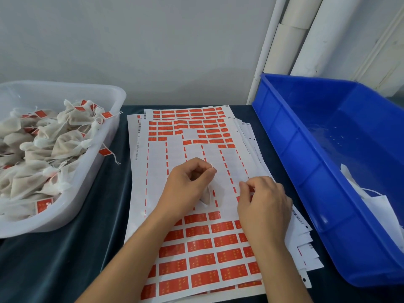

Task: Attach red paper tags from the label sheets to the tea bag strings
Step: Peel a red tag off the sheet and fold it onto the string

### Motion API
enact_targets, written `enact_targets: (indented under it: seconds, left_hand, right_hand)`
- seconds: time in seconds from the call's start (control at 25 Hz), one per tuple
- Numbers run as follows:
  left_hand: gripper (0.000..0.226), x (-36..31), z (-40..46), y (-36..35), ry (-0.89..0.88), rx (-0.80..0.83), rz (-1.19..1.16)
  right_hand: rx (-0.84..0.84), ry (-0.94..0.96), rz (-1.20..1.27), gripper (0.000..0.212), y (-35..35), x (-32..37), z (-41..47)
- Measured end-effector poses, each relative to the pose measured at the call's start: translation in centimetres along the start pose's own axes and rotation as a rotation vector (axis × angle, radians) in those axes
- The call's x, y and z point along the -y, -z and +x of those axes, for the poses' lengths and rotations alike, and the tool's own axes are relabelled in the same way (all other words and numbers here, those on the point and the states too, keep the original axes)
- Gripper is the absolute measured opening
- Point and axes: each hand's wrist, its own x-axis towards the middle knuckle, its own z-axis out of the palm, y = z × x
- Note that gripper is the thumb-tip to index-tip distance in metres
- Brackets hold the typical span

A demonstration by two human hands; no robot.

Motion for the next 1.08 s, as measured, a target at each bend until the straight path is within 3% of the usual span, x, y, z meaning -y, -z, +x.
enact_targets:
  seconds: [0.2, 0.44, 0.84, 1.08]
  left_hand:
    - [0.012, -0.1, 0.0, 0.0, 0.025, -0.001, -0.015]
    - [0.012, -0.5, 0.0, 0.1, 0.006, -0.045, -0.107]
    - [0.014, -1.2, -0.4, 0.1, -0.074, -0.022, -0.201]
    - [0.017, -1.7, -1.0, 0.0, -0.077, 0.091, -0.169]
  right_hand:
    - [0.003, -0.153, 0.244, 0.018, 0.7, -0.6, 0.5]
    - [-0.166, -0.239, 0.588, 0.020, 1.9, -0.8, 0.6]
    - [0.166, -0.095, 0.966, 0.019, 2.4, 0.5, 0.4]
    - [0.206, -0.123, 1.068, 0.021, 2.3, 0.5, 0.3]
